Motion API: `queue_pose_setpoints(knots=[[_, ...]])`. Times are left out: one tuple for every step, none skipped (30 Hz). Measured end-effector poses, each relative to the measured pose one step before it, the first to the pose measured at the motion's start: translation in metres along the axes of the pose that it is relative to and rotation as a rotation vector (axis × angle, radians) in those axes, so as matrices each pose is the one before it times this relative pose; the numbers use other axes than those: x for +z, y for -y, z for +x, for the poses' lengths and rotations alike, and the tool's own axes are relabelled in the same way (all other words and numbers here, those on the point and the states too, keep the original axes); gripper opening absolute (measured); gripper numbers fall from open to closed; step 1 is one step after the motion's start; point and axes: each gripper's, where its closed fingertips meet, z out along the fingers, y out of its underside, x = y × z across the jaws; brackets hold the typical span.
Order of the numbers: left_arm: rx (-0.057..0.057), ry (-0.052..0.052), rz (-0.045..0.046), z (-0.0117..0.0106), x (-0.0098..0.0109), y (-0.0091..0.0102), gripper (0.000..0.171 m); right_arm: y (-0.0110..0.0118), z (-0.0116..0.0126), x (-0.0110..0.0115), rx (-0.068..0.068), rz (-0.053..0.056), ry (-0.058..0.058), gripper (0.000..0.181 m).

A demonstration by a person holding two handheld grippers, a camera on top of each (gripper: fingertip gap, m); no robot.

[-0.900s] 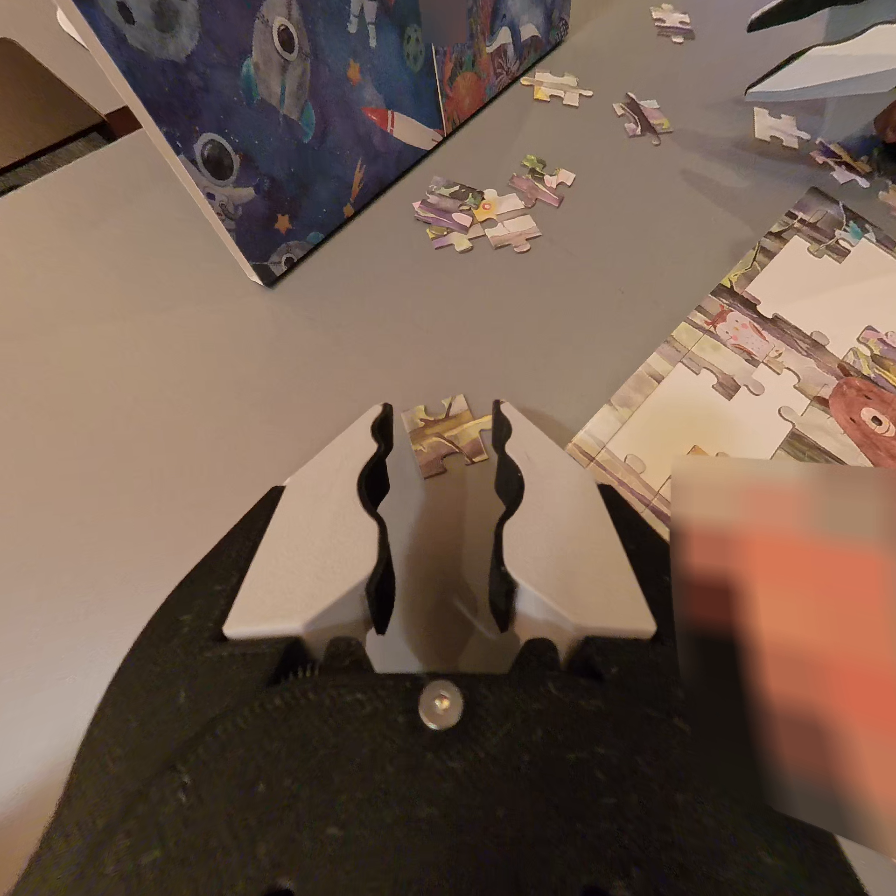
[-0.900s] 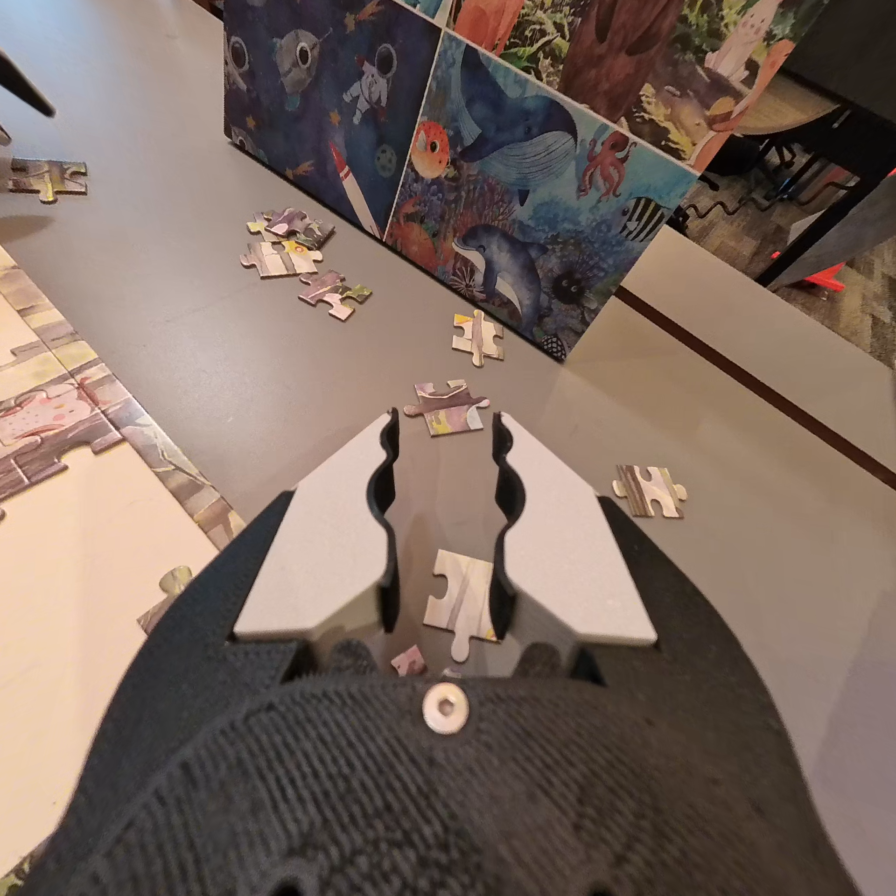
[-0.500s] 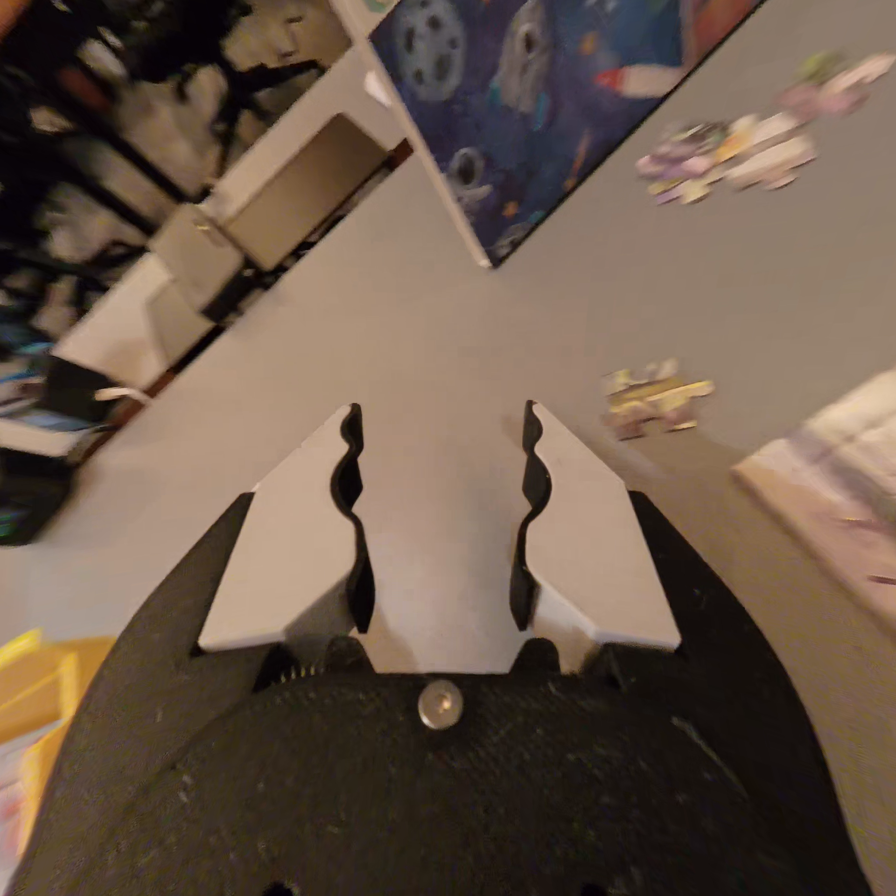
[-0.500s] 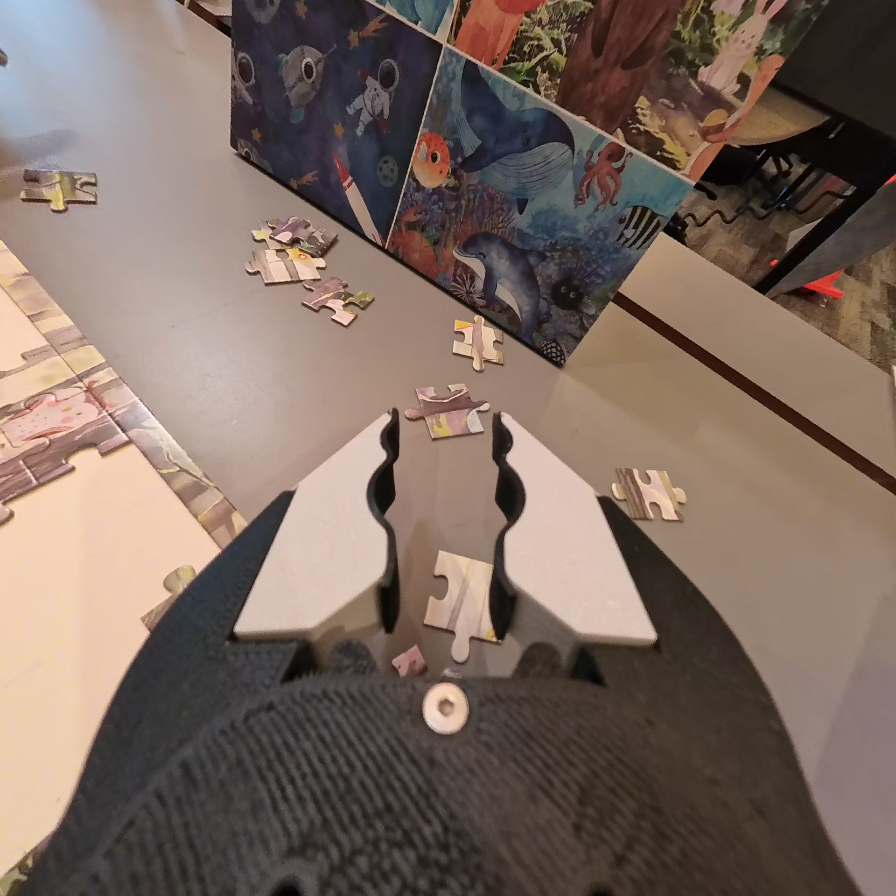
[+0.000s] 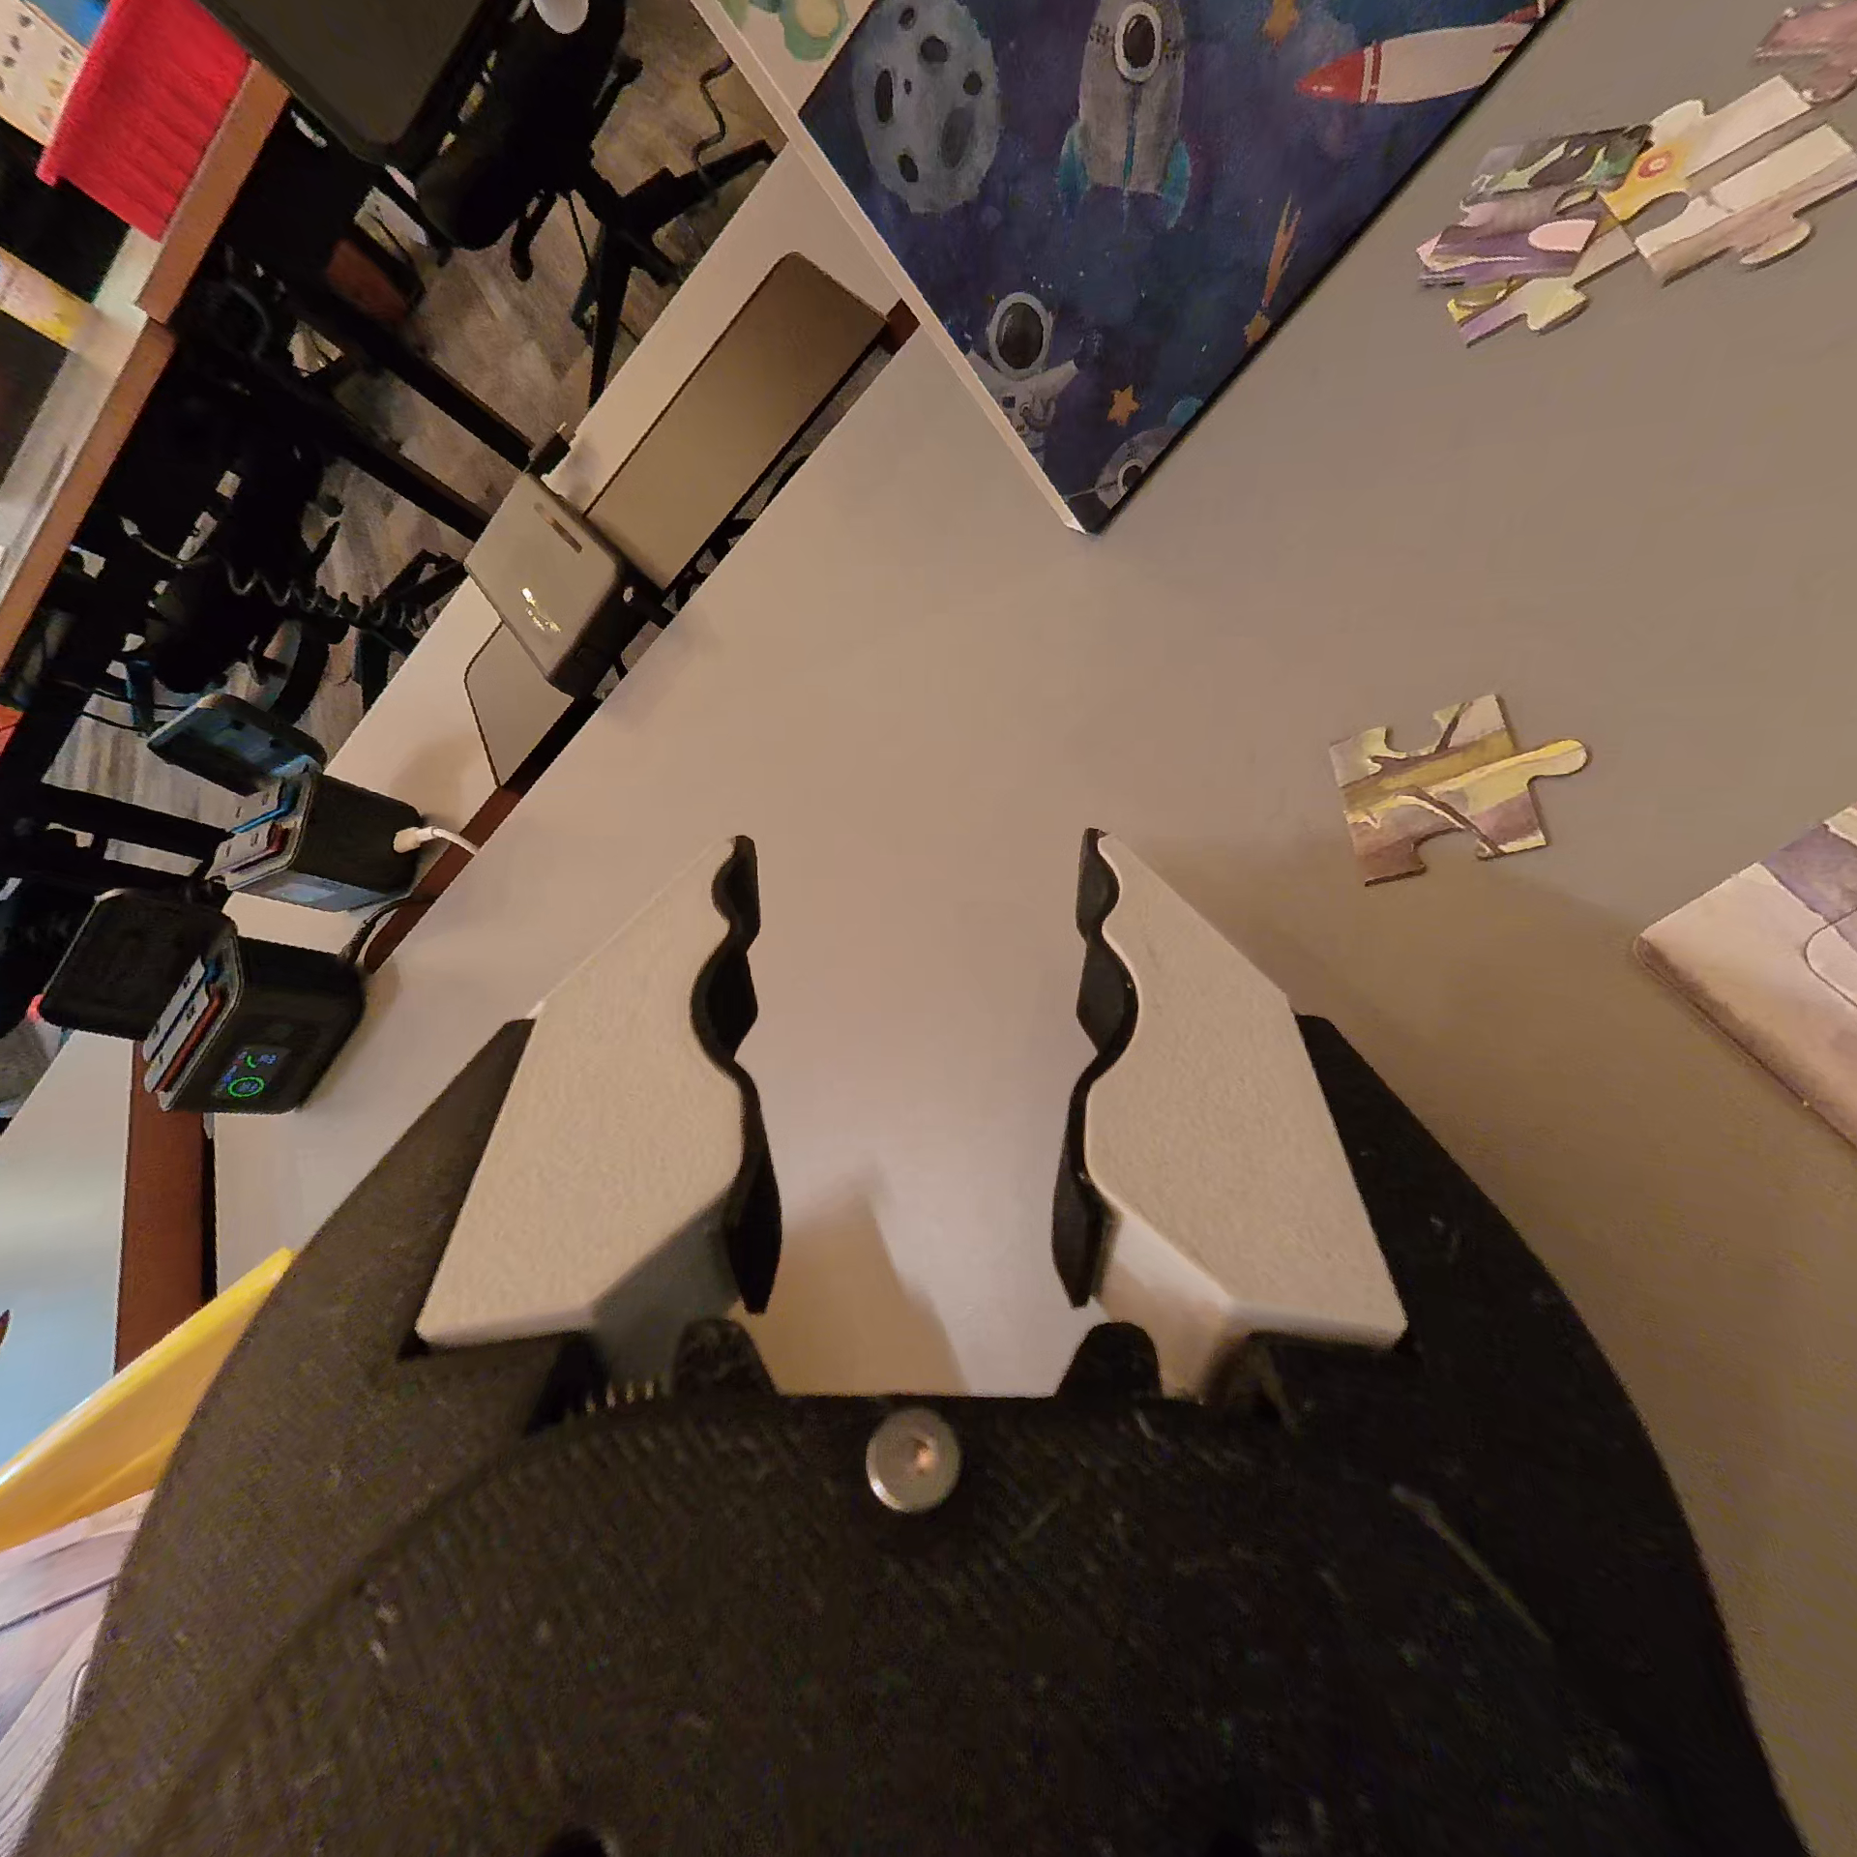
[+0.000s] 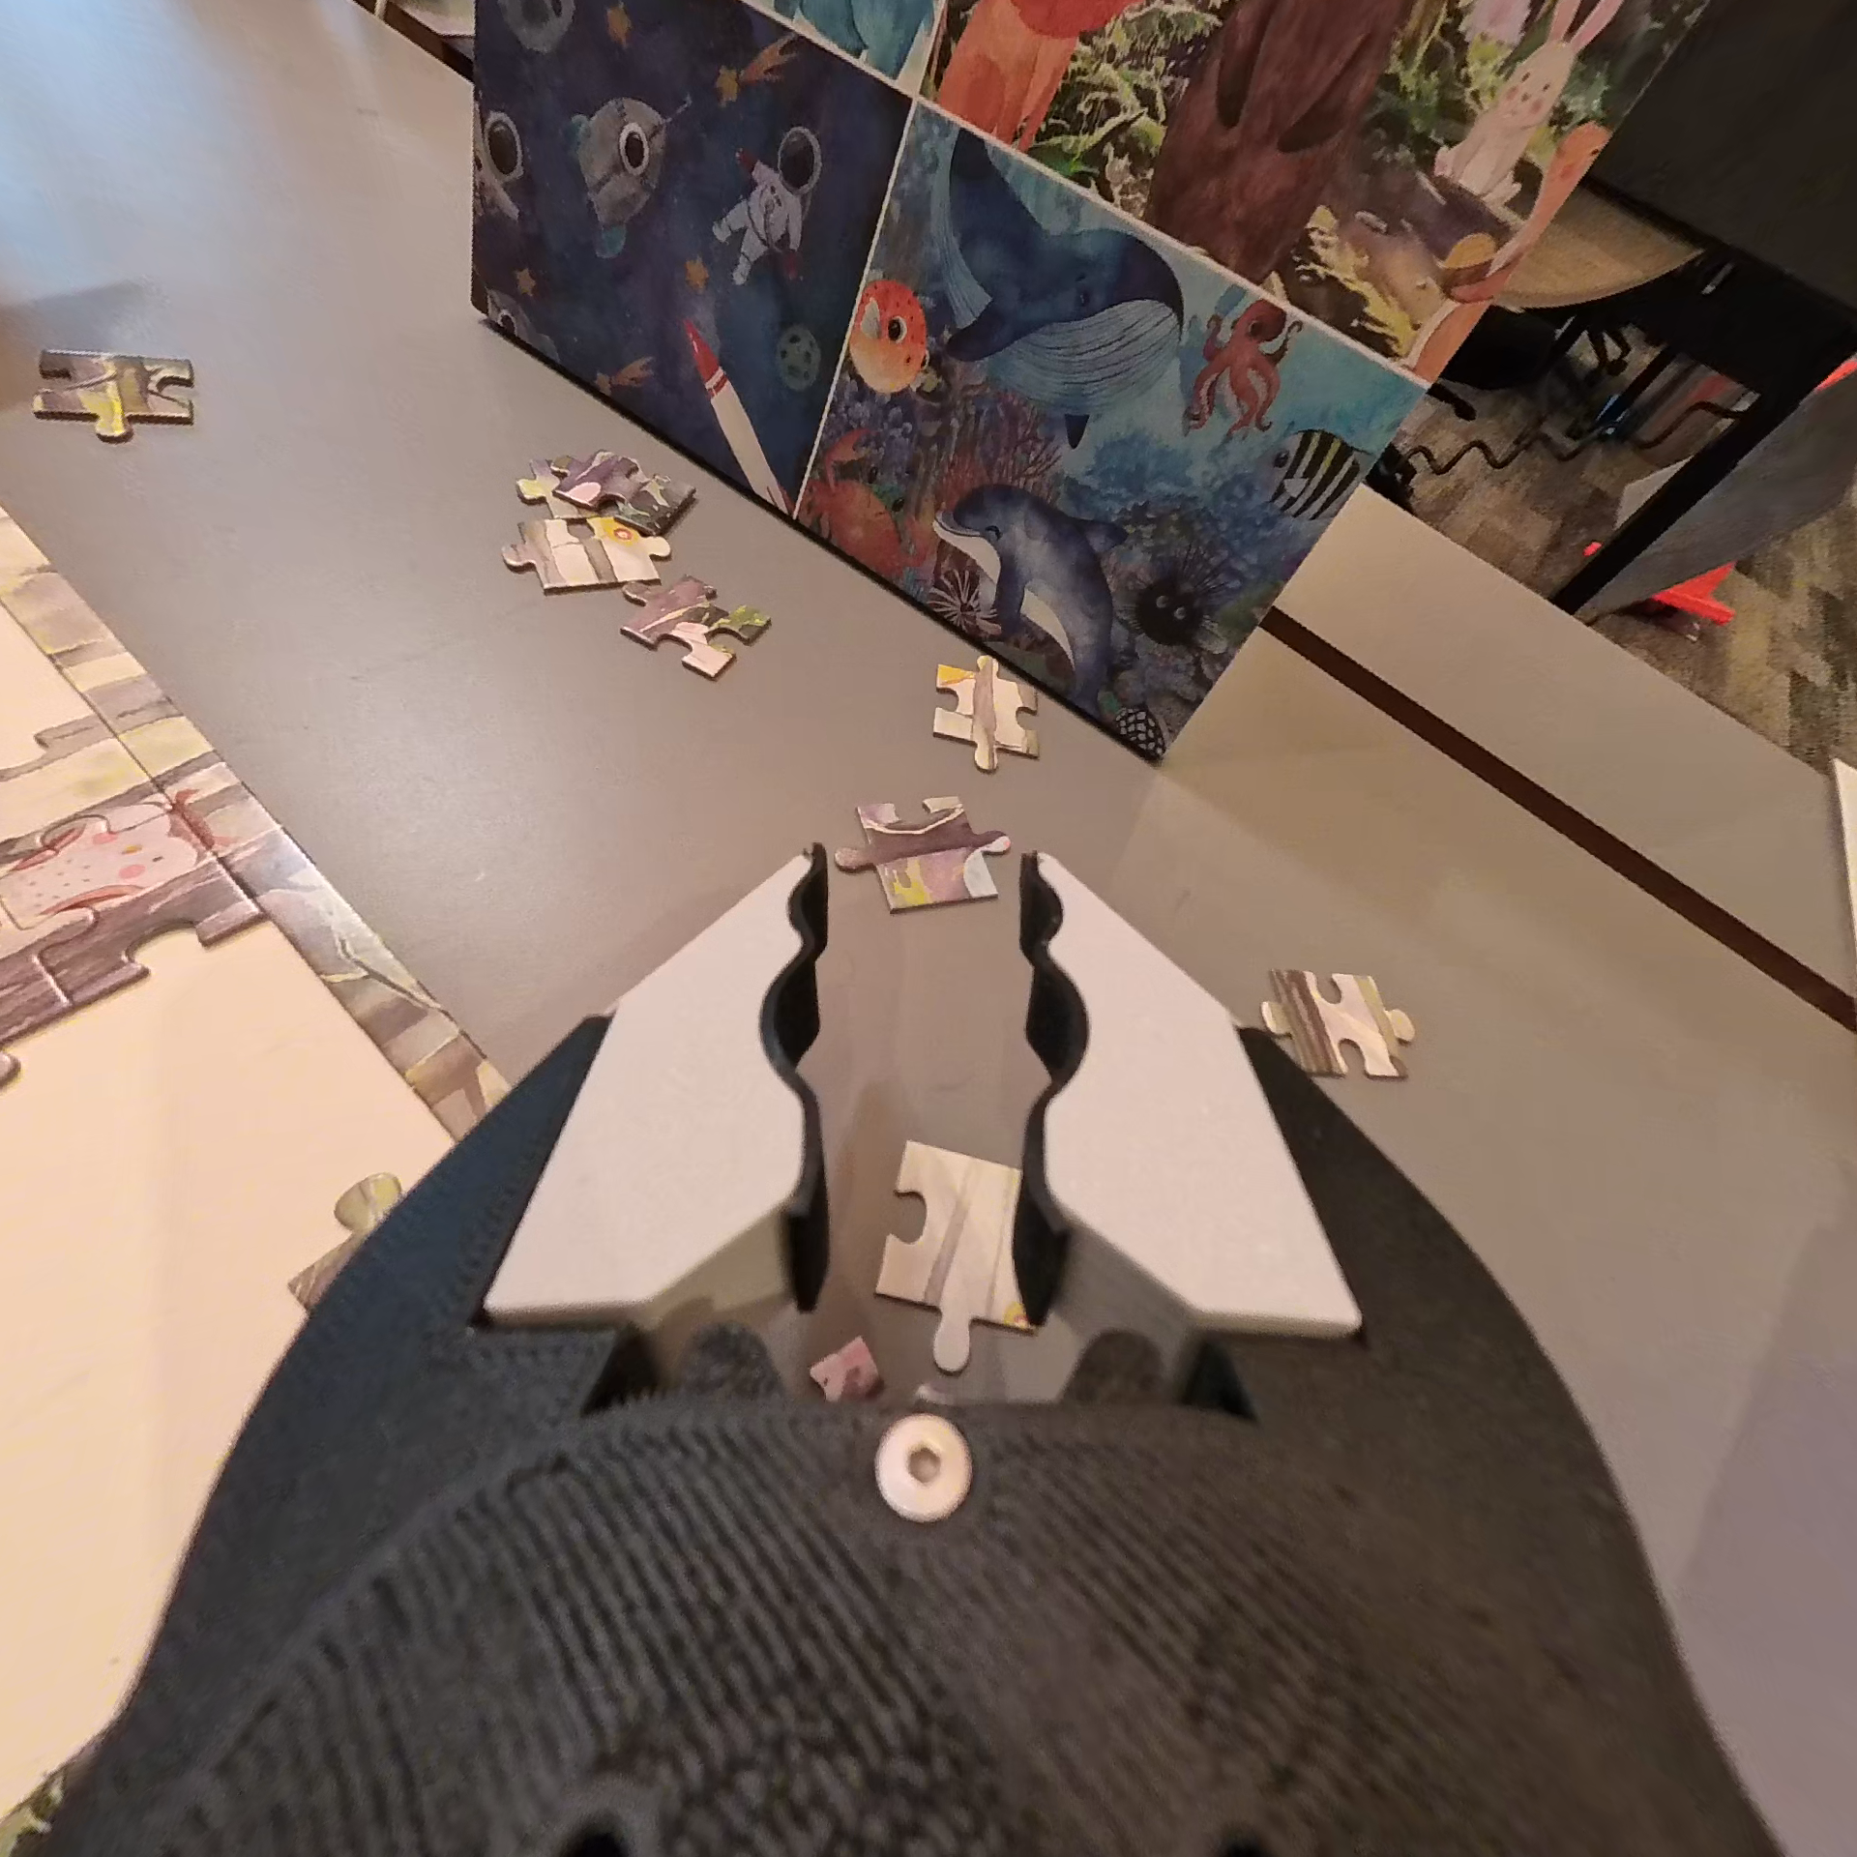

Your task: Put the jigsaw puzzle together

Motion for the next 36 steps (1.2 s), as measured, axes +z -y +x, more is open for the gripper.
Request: queue_pose_setpoints(knots=[[0.0011,0.0005,0.00092,0.00007,-0.00023,0.0002,0.064,-0.00017,-0.00005,0.00013,-0.0009,-0.0013,0.0001,0.037],[0.0006,0.0001,-0.00041,0.00013,-0.00007,0.0002,0.064,-0.00011,-0.00017,0.00013,-0.001,-0.0011,0.0001,0.037],[0.0003,-0.0006,0.0008,0.00023,-0.00016,0.00022,0.064,-0.00007,-0.00006,0.00012,-0.001,-0.0006,-0.0002,0.037],[-0.0008,-0.0019,0.00191,0.00052,0.00006,0.00035,0.064,-0.00003,0.00003,-0.00008,-0.0006,-0.0001,-0.0004,0.037],[-0.0021,-0.0036,0.00127,0.00065,0.00009,0.00018,0.064,0.00002,0.0,-0.00005,-0.0003,0.0002,-0.0003,0.037],[-0.0029,-0.0052,0.00133,0.00104,0.00037,0.0002,0.064,0.00005,0.00002,0.00002,0.0001,0.0003,-0.0002,0.037],[-0.0056,-0.0083,0.00306,0.00136,0.00028,0.00035,0.064,0.0,-0.00005,0.0,0.0002,0.0,0.0002,0.037],[-0.0098,-0.0132,0.00599,0.00203,0.00029,0.00084,0.064,-0.00007,0.00002,-0.00007,0.0002,-0.0002,0.0002,0.037],[-0.0126,-0.0149,0.00704,0.00201,0.00016,0.00095,0.064,-0.00002,0.00001,0.00005,0.0002,-0.0003,0.0003,0.037],[-0.0117,-0.0127,0.00687,0.00165,0.00014,0.00094,0.064,-0.00001,-0.00002,-0.00001,-0.0002,-0.0001,0.0002,0.037],[-0.0084,-0.0075,0.00514,0.00089,-0.00008,0.00061,0.064,0.00008,-0.00015,-0.00005,-0.0005,0.0005,-0.0002,0.037],[-0.0053,-0.0034,0.00208,0.00024,-0.00005,0.00031,0.065,0.00006,-0.00001,-0.00003,-0.0005,0.0005,-0.0002,0.037],[-0.0029,-0.0014,0.00072,0.00007,0.00004,0.00003,0.065,0.00008,0.00004,-0.00014,-0.0002,0.0004,-0.0001,0.037],[-0.0012,-0.0008,0.00092,0.00003,-0.0001,0.00004,0.065,0.00002,-0.00002,0.00001,0.0001,0.0002,0.0001,0.037],[-0.0008,-0.0013,0.00044,0.00032,0.00004,0.00012,0.065,-0.00004,0.00002,-0.00006,0.0003,0.0,0.0002,0.037],[-0.0006,-0.0014,0.00061,0.00032,0.00005,0.00014,0.065,-0.00001,-0.00004,-0.00001,0.0002,-0.0001,0.0001,0.037],[-0.0002,-0.0016,0.00001,0.00052,0.00023,0.00008,0.065,-0.00002,0.00005,0.00005,0.0,-0.0002,0.0001,0.037],[0.0001,-0.0021,-0.00049,0.00061,0.00025,-0.00006,0.065,0.00001,-0.0001,-0.00002,-0.0003,-0.0001,-0.0001,0.037],[0.0002,-0.0021,-0.00121,0.00065,0.0004,-0.00026,0.065,-0.00002,0.00009,0.00005,0.0,-0.0002,-0.0002,0.037],[0.0,-0.0023,-0.00122,0.00064,0.00034,-0.00019,0.065,-0.00006,-0.00005,-0.00003,0.0003,-0.0005,0.0002,0.037],[-0.0002,-0.0024,-0.00029,0.00059,0.00039,-0.00012,0.065,-0.00003,0.00002,0.00005,0.0003,-0.0003,0.0002,0.037],[-0.0008,-0.0027,-0.00071,0.00064,0.00031,-0.00011,0.065,0.0,-0.00002,0.0,0.0002,0.0,0.0001,0.037],[-0.0011,-0.0027,-0.00112,0.00053,0.00035,-0.00018,0.065,0.00001,-0.00001,0.0,0.0001,0.0,0.0,0.037],[-0.0009,-0.0018,-0.00087,0.00036,0.00027,-0.00025,0.065,0.00001,0.00005,0.00007,0.0001,-0.0001,0.0001,0.037],[-0.0006,-0.0013,-0.00016,0.00027,0.00019,-0.00012,0.066,-0.00001,-0.00001,0.0,0.0,0.0,0.0,0.037],[-0.0007,-0.0012,-0.00006,0.00022,0.00013,-0.00004,0.066,-0.00003,-0.00001,-0.00002,0.0,-0.0003,0.0001,0.037],[-0.001,-0.0015,-0.00025,0.00024,0.0002,-0.00002,0.066,-0.00006,-0.00003,-0.00003,-0.0001,-0.0004,0.0002,0.037],[-0.0012,-0.0015,0.00044,0.00022,0.00002,0.0,0.066,0.00003,-0.00007,0.00005,-0.0002,-0.0001,0.0001,0.037],[-0.0012,-0.0016,0.00084,0.00022,0.00005,0.00006,0.066,0.0,0.0,0.0,0.0,0.0,0.0,0.037],[-0.0014,-0.0017,0.00028,0.00025,0.00014,-0.00005,0.066,-0.00001,-0.00003,0.0,0.0001,0.0,0.0002,0.037],[-0.001,-0.0012,0.00016,0.00012,0.00008,0.00001,0.066,0.00001,-0.00001,0.0,0.0,0.0,0.0001,0.037],[-0.0007,-0.0012,0.00015,0.00021,0.00015,-0.00001,0.066,0.00001,0.00001,0.0,-0.0001,0.0,0.0,0.037],[-0.0008,-0.0009,0.00031,0.00019,0.00002,0.00004,0.066,-0.00002,-0.00001,-0.00001,0.0001,-0.0001,0.0,0.037],[-0.0009,-0.0014,0.00035,0.00026,0.00016,0.00002,0.066,-0.00007,0.00007,0.0,0.0006,-0.0002,0.0002,0.037],[-0.0013,-0.002,0.00023,0.00036,0.00015,0.0,0.066,-0.00006,0.0,0.0,0.0011,-0.0002,0.0005,0.037],[-0.0014,-0.002,0.00084,0.00029,0.00004,0.00006,0.066,0.00004,0.00014,-0.00001,0.0014,0.0001,0.0004,0.037]])
